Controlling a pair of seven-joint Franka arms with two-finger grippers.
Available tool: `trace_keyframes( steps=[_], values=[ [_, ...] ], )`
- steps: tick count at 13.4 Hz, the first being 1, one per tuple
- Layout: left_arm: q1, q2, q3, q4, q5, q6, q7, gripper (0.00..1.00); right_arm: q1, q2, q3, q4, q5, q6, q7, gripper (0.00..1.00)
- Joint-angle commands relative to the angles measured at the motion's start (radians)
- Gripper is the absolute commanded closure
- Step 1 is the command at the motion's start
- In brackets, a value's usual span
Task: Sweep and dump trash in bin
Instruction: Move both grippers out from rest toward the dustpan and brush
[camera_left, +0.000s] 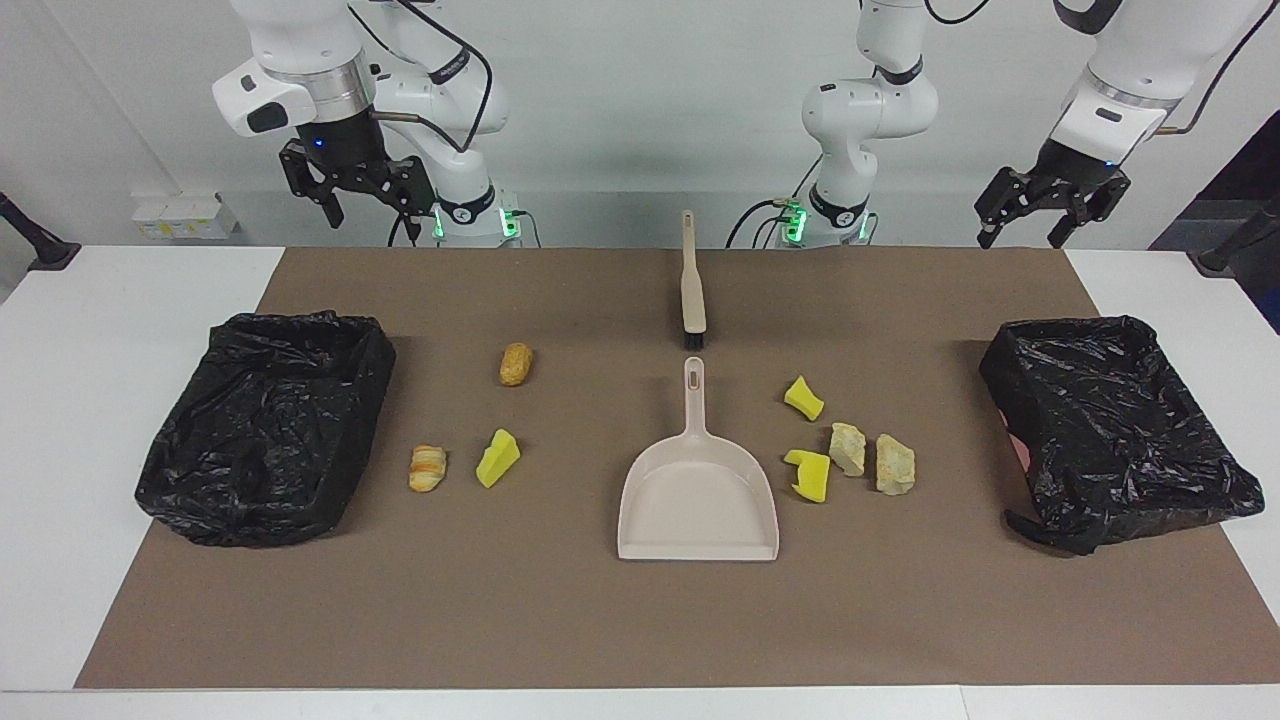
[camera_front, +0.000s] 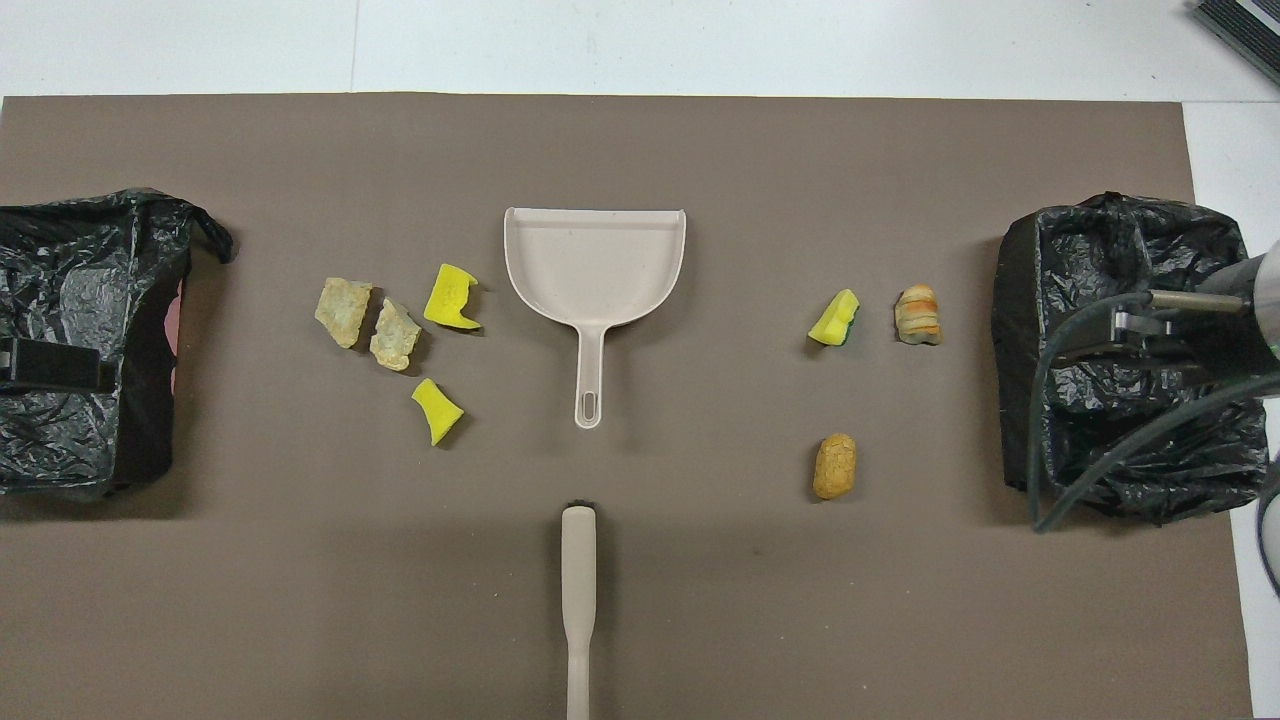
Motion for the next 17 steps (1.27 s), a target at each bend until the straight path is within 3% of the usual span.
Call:
trace_keyframes(
  steps=[1, 11, 17],
  values=[
    [0.006, -0.026, -0.001, -0.024, -0.013, -0.007, -0.004, 0.0, -0.011, 0.037, 0.001, 0.06, 0.025, -0.025, -0.035, 0.0],
    [-0.008, -0.026, -0.002, -0.022, -0.013, -0.01, -0.008, 0.0, -0.005, 0.023, 0.001, 0.042, 0.048, -0.021, -0.029, 0.0],
    [-0.043, -0.055, -0.015, -0.096, -0.018, 0.025, -0.008, 0.0, -0.005, 0.006, 0.001, 0.001, 0.076, 0.005, -0.033, 0.0]
  ],
)
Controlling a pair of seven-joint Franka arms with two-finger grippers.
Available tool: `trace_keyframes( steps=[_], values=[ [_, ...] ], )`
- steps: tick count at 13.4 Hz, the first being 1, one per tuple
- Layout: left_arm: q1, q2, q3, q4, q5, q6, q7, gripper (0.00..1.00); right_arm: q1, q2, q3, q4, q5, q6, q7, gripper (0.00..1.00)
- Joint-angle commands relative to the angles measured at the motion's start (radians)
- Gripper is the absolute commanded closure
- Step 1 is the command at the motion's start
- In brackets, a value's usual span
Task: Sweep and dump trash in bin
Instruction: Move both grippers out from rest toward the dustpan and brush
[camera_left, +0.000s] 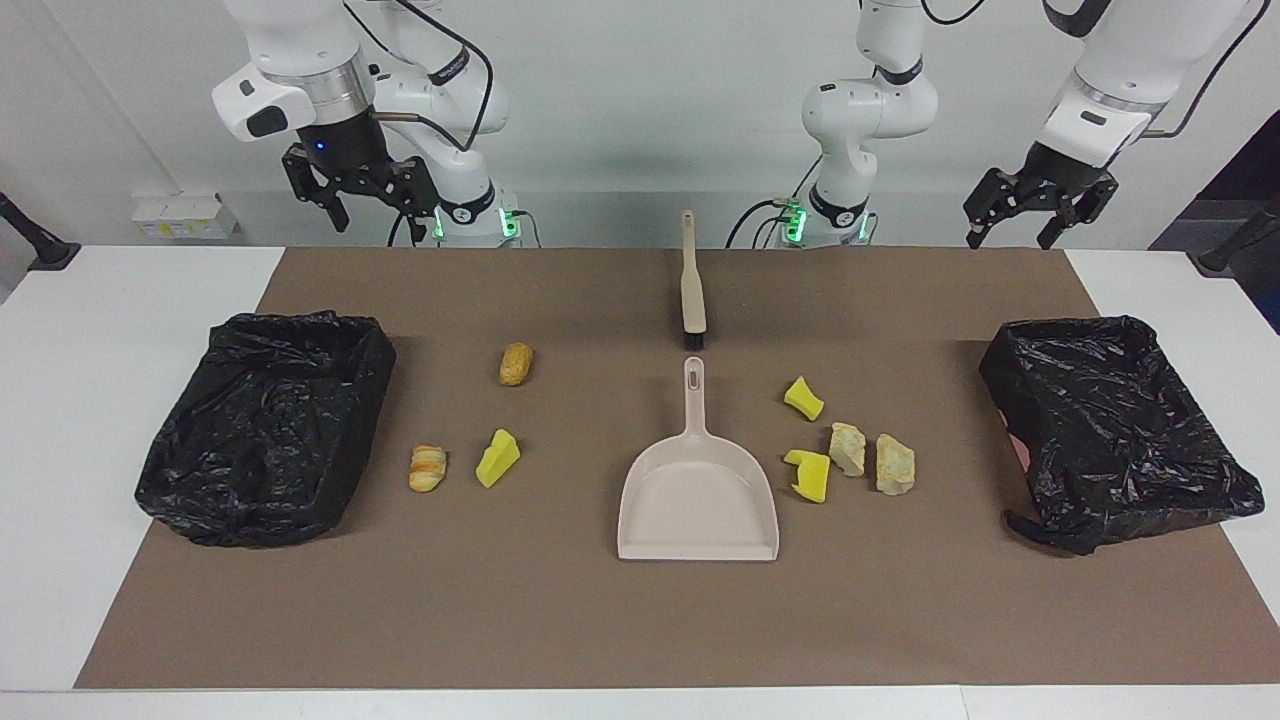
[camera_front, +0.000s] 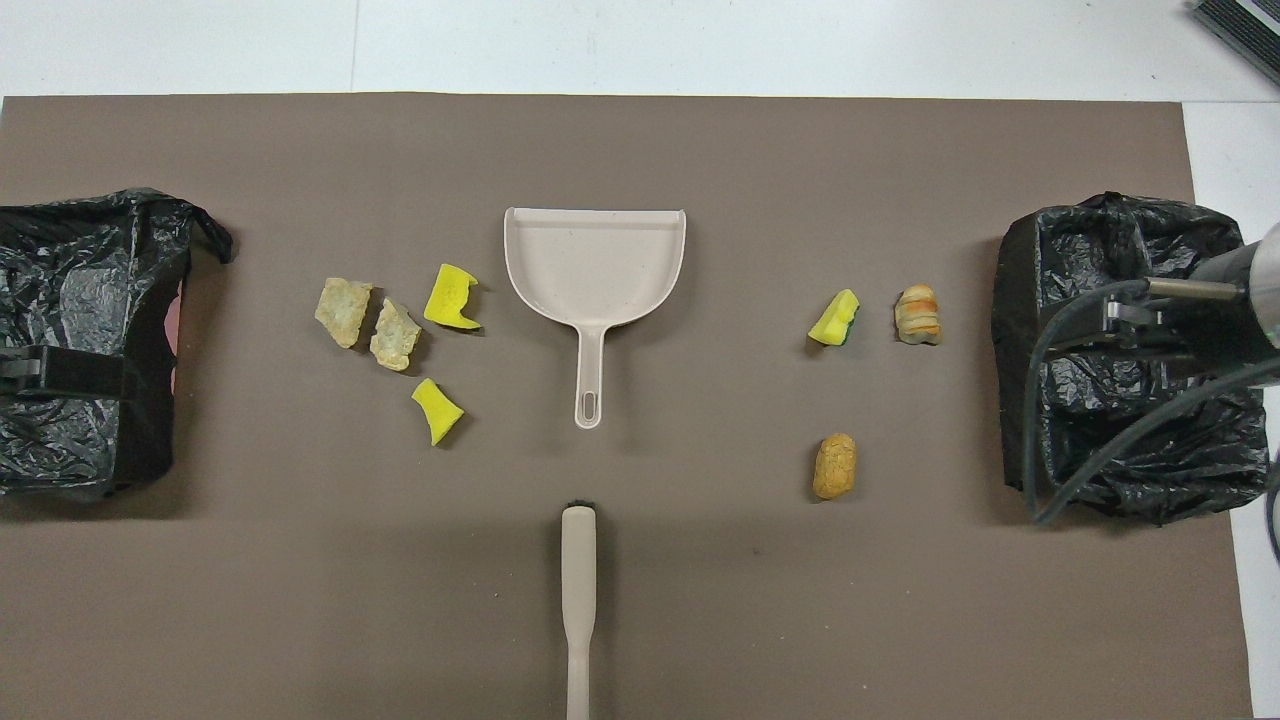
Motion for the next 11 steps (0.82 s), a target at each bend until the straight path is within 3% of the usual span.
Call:
trace_keyframes(
  steps=[1, 5, 11],
  values=[
    [-0.038, -0.051, 0.006, -0.081, -0.013, 0.023, -0.008, 0.0, -0.007, -0.016, 0.0, -0.023, 0.032, 0.004, -0.03, 0.0],
    [-0.077, -0.068, 0.002, -0.115, -0.008, 0.014, -0.043, 0.0, -0.007, -0.01, -0.002, -0.021, 0.026, 0.011, -0.028, 0.0],
    [-0.244, -0.147, -0.003, -0.345, -0.011, 0.101, -0.129, 0.0, 0.03, 0.037, 0.0, -0.017, 0.007, 0.09, -0.013, 0.0]
  ],
)
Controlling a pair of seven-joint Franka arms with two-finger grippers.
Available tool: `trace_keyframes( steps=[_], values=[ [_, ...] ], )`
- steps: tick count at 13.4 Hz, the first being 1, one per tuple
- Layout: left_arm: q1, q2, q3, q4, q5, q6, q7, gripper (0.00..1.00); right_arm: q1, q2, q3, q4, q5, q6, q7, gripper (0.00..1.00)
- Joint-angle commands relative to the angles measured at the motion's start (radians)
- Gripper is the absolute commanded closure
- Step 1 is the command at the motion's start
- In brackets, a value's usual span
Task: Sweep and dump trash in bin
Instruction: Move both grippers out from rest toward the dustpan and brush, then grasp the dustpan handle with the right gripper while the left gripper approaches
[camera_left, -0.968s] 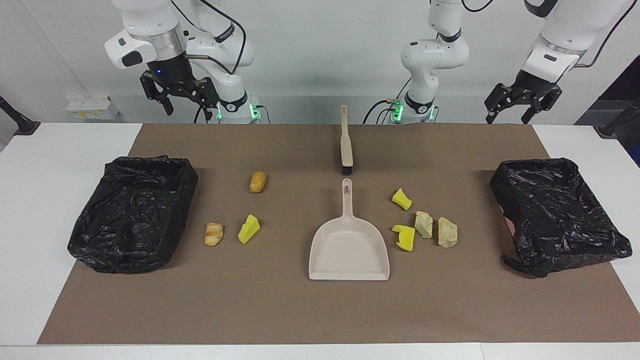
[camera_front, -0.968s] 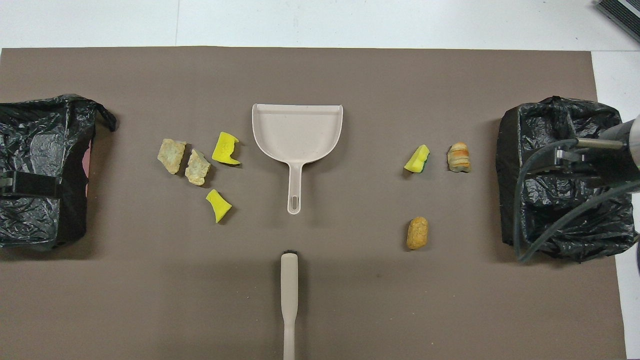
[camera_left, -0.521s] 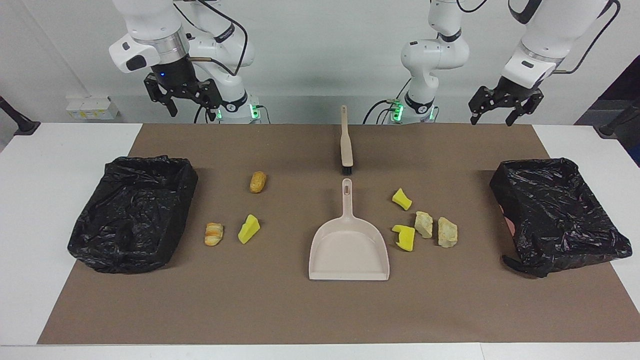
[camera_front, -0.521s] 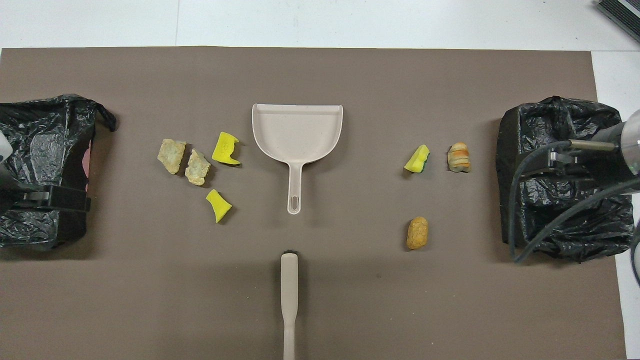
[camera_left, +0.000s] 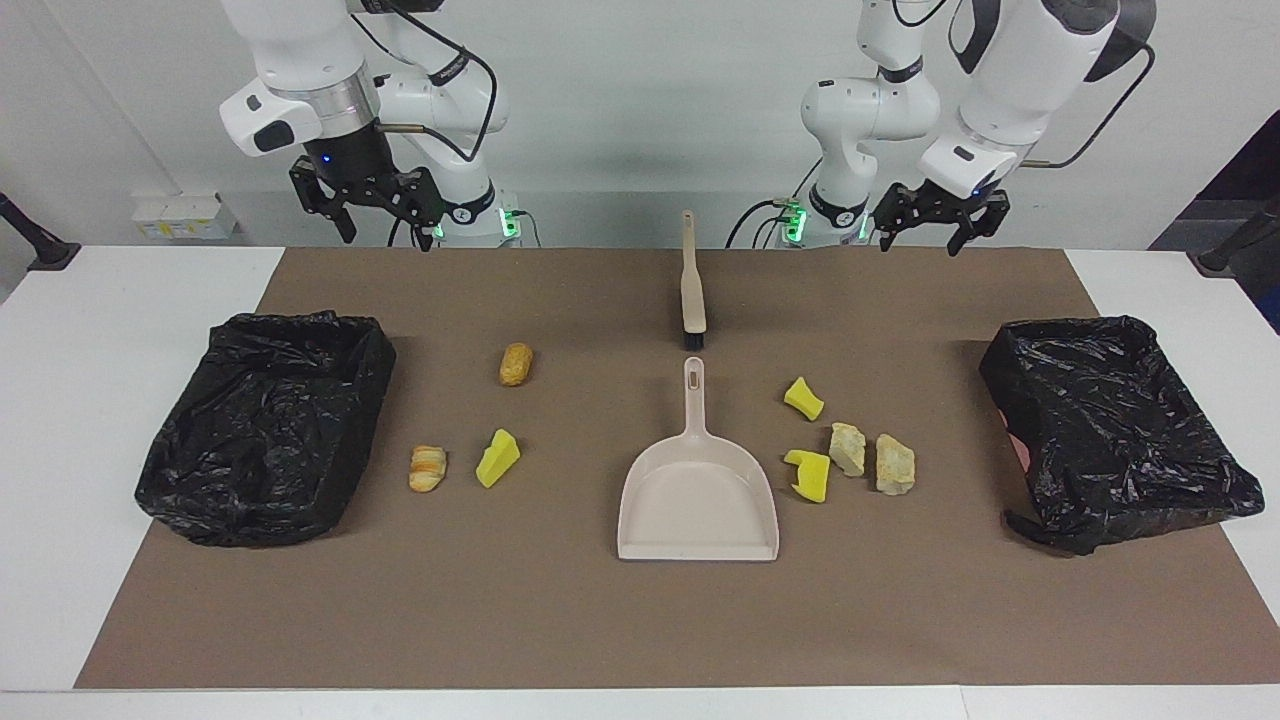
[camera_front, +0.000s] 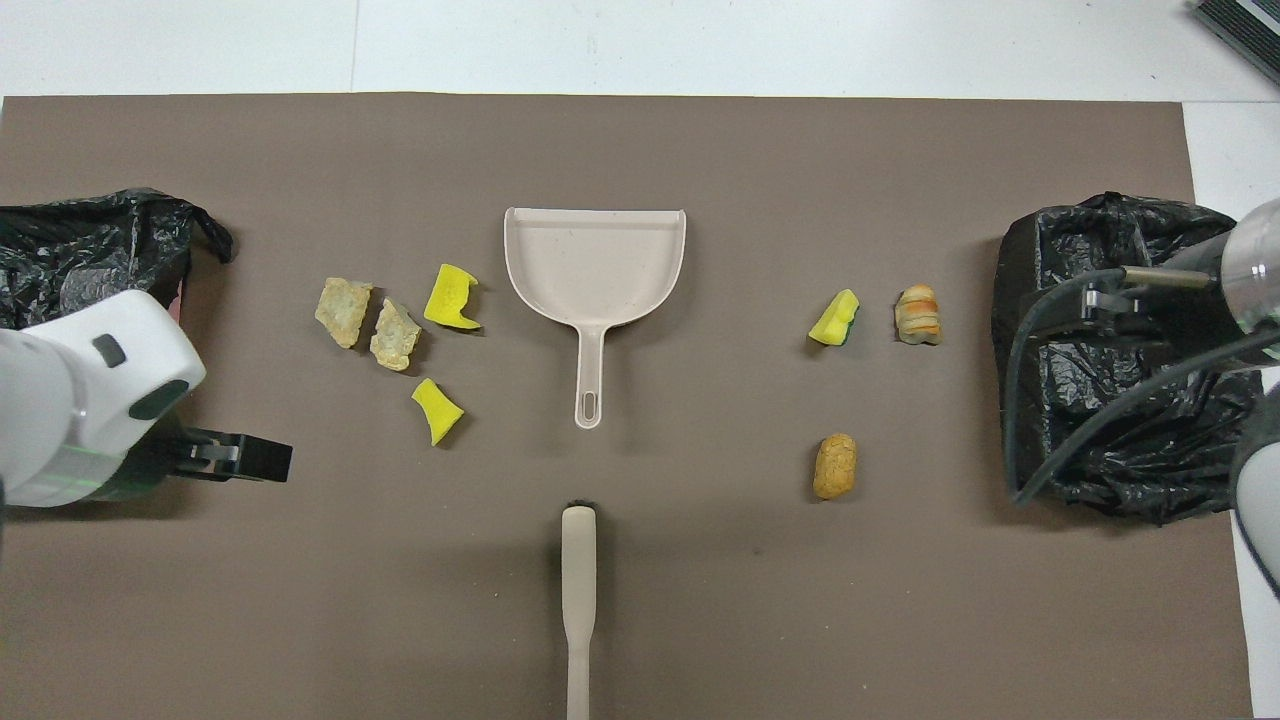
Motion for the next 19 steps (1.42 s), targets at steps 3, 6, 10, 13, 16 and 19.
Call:
trace_keyframes(
  steps=[3, 6, 10, 13, 16, 19],
  values=[
    [-0.164, -0.091, 0.01, -0.199, -0.012, 0.15, -0.186, 0.0, 0.06, 0.057, -0.002, -0.001, -0.005, 0.107, 0.009, 0.0],
    [-0.245, -0.153, 0.01, -0.32, -0.063, 0.222, -0.261, 0.0, 0.129, 0.17, -0.002, 0.049, -0.034, 0.156, 0.09, 0.0],
    [-0.345, -0.171, 0.01, -0.426, -0.077, 0.337, -0.344, 0.0, 0.203, 0.317, -0.005, 0.115, -0.054, 0.27, 0.147, 0.0],
    [-0.413, -0.181, 0.009, -0.479, -0.093, 0.389, -0.385, 0.0, 0.246, 0.446, -0.003, 0.227, -0.074, 0.298, 0.201, 0.0],
    [-0.52, -0.082, 0.009, -0.512, -0.132, 0.537, -0.46, 0.0, 0.338, 0.505, -0.009, 0.244, -0.1, 0.342, 0.292, 0.0],
    [-0.666, 0.02, 0.009, -0.526, -0.132, 0.607, -0.591, 0.0, 0.406, 0.548, -0.005, 0.254, -0.1, 0.365, 0.337, 0.0]
  ],
)
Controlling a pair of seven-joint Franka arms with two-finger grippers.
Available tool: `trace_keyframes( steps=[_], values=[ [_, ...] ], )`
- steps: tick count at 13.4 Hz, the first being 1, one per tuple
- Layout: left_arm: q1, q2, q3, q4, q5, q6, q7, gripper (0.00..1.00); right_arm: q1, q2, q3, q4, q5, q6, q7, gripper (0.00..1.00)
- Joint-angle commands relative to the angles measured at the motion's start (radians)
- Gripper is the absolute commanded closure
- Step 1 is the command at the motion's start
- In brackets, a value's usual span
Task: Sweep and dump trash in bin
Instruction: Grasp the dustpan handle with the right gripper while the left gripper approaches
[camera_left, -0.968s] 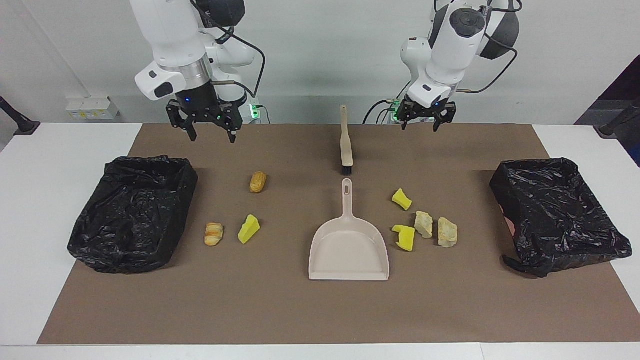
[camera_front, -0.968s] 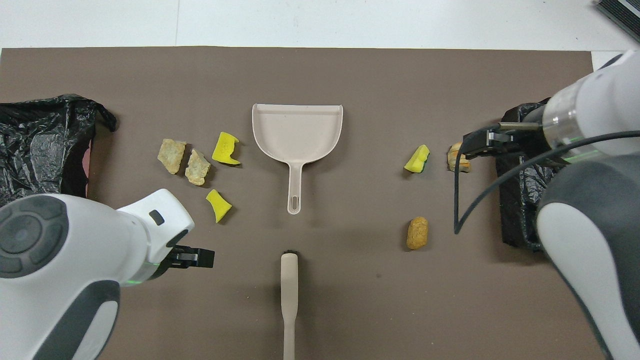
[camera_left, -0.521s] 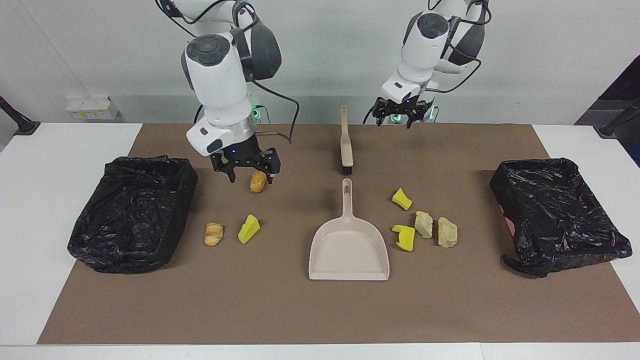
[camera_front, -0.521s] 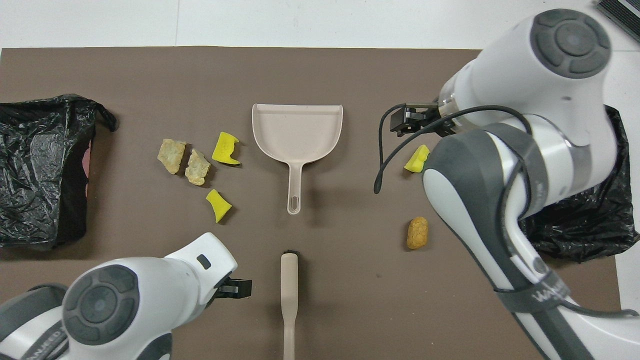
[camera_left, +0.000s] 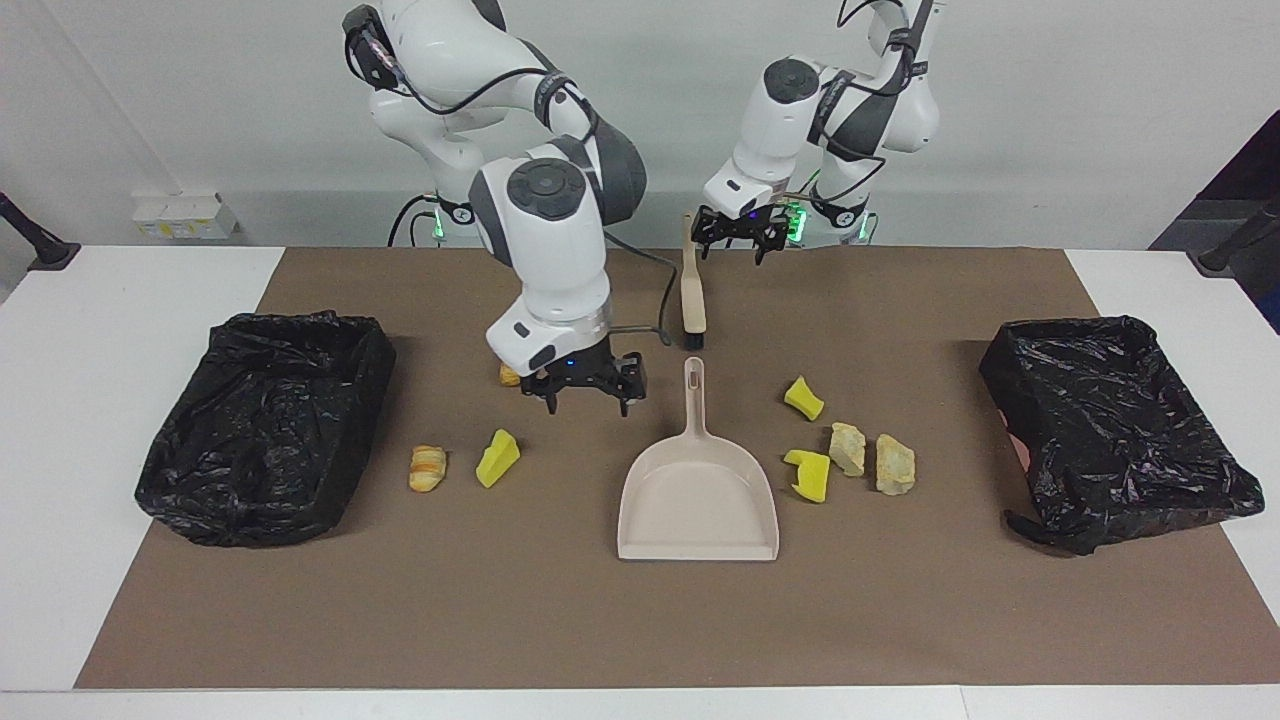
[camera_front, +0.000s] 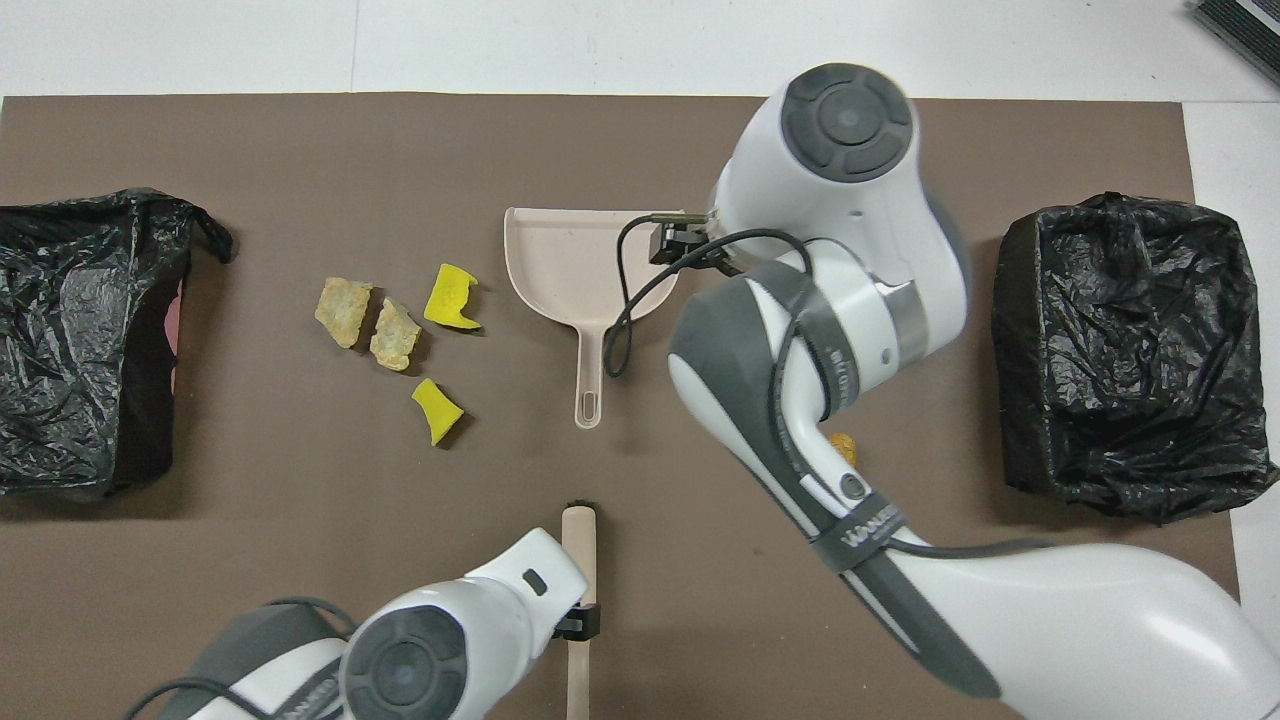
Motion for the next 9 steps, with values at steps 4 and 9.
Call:
trace_keyframes(
  steps=[4, 9],
  values=[
    [-0.177, 0.054, 0.017, -0.073, -0.03, 0.1, -0.128, 0.0, 0.139, 0.108, -0.006, 0.045, -0.024, 0.054, 0.151, 0.0],
    [-0.217, 0.059, 0.017, -0.095, -0.032, 0.106, -0.172, 0.44, 0.155, 0.164, 0.003, 0.032, -0.035, 0.1, 0.161, 0.0]
  ],
)
